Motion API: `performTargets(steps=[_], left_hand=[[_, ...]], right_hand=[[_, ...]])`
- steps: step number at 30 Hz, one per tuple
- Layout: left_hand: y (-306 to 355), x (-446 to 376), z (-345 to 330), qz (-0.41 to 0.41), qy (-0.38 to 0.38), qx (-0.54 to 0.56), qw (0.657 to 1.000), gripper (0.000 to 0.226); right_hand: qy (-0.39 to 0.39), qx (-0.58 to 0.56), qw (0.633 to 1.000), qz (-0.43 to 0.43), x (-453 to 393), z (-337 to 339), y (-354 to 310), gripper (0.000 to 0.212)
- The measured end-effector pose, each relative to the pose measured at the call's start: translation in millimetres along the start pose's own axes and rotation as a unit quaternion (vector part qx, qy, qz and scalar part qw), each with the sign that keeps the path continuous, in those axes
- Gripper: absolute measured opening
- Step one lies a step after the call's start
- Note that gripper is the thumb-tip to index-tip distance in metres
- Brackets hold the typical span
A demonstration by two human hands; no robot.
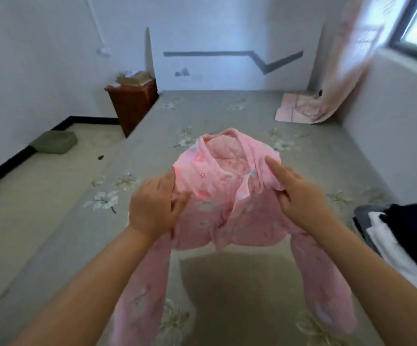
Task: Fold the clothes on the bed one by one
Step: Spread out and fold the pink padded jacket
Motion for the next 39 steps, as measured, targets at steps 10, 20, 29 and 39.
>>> performTargets(steps=[10, 20, 29, 39], left_hand=[[6.8, -9.1, 150.6, -0.11, 0.051, -0.043, 0.992, 0.065], [-51.9, 55.4, -15.1, 0.122, -0.334, 0.13, 0.925, 0.055], [-95.9, 68.5, -176.7, 0.154, -0.388, 0.175, 0.892, 0.056], [-126.8, 112.2, -343.0, 0.235, -0.402, -0.013, 0.885, 0.055]], right_hand=[[-0.015, 0.071, 0.996, 0.056, 55.7, 91.9, -82.2, 0.075], [-0.334, 0.007, 0.937, -0.101, 33.3, -48.7, -18.2, 0.061], [-0.259, -0.046, 0.95, -0.167, -32.7, -177.2, 92.1, 0.058], [-0.197, 0.304, 0.905, -0.222, -93.6, -314.7, 209.5, 0.056]])
Point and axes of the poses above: each hand's wrist, its own x-axis away from the middle knuckle, its own z-axis out of the back of the hand, y = z × x, the point moved 5 cm from there along -x, towards the middle knuckle, and after that the axes turned 15 degrees about -z, right-handed, at the moved point
